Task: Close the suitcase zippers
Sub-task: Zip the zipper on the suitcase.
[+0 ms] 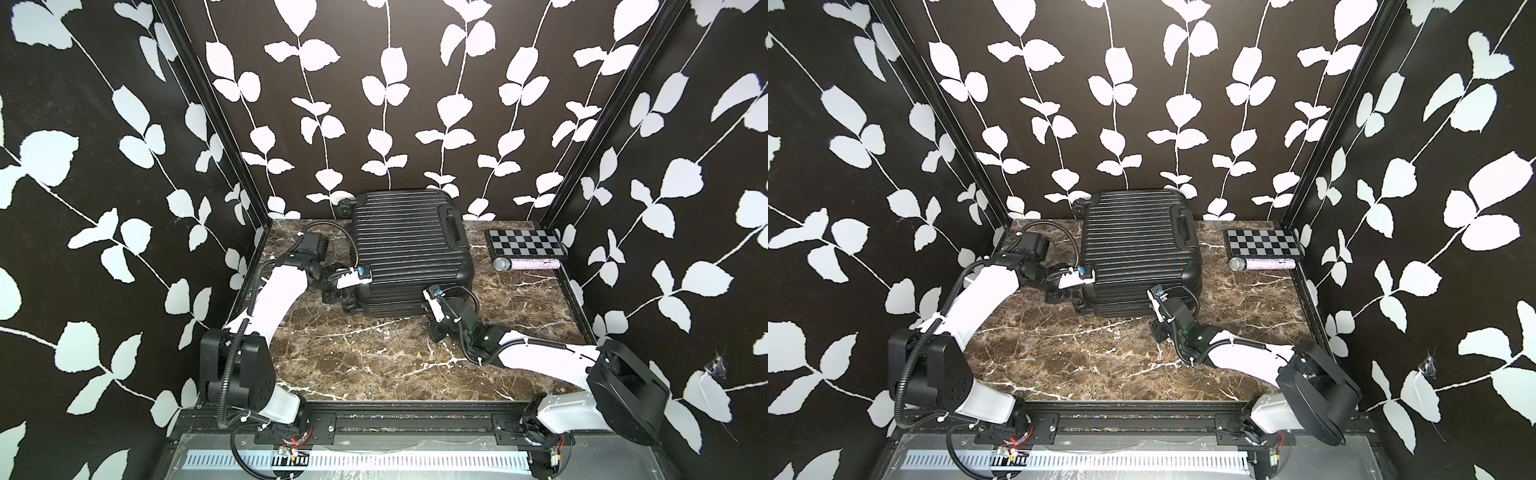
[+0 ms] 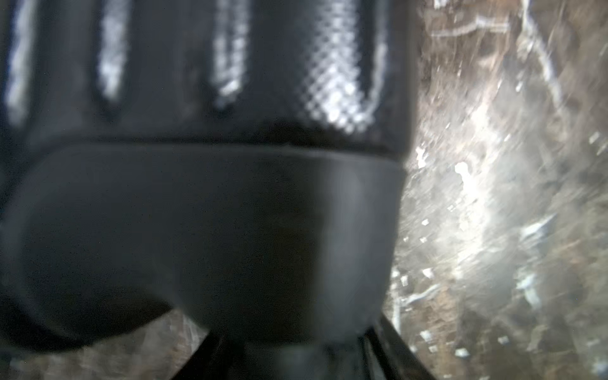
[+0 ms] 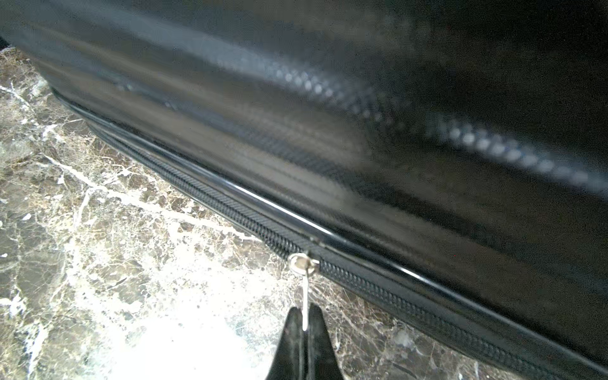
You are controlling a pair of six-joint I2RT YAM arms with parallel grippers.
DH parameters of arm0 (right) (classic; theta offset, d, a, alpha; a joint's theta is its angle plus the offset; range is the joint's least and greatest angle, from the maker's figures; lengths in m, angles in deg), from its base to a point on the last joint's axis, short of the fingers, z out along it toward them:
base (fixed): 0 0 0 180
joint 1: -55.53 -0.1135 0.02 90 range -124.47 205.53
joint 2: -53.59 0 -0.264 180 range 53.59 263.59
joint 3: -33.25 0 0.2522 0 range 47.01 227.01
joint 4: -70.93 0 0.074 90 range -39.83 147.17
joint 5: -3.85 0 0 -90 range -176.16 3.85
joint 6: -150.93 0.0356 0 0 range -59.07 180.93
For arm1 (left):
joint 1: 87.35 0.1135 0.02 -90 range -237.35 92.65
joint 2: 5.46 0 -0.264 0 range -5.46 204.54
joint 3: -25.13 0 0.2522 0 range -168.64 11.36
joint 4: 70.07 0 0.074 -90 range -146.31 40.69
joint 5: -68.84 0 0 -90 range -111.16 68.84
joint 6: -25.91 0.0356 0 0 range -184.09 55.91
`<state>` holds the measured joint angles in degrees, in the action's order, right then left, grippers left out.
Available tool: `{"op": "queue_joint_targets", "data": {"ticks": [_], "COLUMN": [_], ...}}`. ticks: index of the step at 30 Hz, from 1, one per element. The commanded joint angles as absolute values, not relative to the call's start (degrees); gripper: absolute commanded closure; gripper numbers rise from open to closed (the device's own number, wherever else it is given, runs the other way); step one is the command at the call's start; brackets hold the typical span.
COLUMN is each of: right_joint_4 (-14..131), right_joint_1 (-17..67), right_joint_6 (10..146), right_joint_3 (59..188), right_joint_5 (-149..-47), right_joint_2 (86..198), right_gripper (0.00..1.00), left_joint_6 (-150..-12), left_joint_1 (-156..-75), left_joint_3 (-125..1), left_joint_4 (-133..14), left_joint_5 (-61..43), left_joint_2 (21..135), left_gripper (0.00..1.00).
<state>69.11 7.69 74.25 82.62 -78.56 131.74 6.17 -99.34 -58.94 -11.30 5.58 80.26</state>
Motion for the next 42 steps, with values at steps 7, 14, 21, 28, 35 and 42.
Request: {"op": "queue_joint_targets", "data": {"ticks": [7, 14, 21, 28, 35, 42], "right_joint_4": [69.25, 70.74, 71.75, 73.29, 74.73, 75.40], "right_joint_1": [8.15, 8.15, 8.11, 8.12, 8.07, 7.08], "right_joint_6": [73.63, 72.24, 71.15, 70.93, 71.52, 72.32], "right_joint_3": [83.05, 83.13, 83.80, 84.47, 85.57, 86.45], "right_joint_5": [-79.34, -82.36, -86.18, -90.39, -93.80, -96.15], "right_joint_2": [131.60, 131.84, 132.36, 133.61, 135.02, 136.09], "right_gripper": [1.00, 1.00, 1.00, 1.00, 1.00, 1.00], "left_joint_6": [0.65, -17.82, -37.86, -54.91, -70.04, -77.72], "left_joint_1": [-100.20, -104.02, -108.41, -114.88, -118.71, -122.05], "left_joint_3": [-56.58, -57.11, -56.58, -51.04, -44.27, -41.04], "left_joint_4": [-9.83, -11.29, -15.33, -24.12, -33.88, -41.39], "left_joint_5": [3.27, -2.01, -4.84, -7.38, -12.70, -17.09], "left_joint_2": [73.58, 69.48, 67.10, 63.69, 61.52, 62.25], "left_gripper": [0.77, 0.80, 0.87, 0.92, 0.95, 0.96]}}
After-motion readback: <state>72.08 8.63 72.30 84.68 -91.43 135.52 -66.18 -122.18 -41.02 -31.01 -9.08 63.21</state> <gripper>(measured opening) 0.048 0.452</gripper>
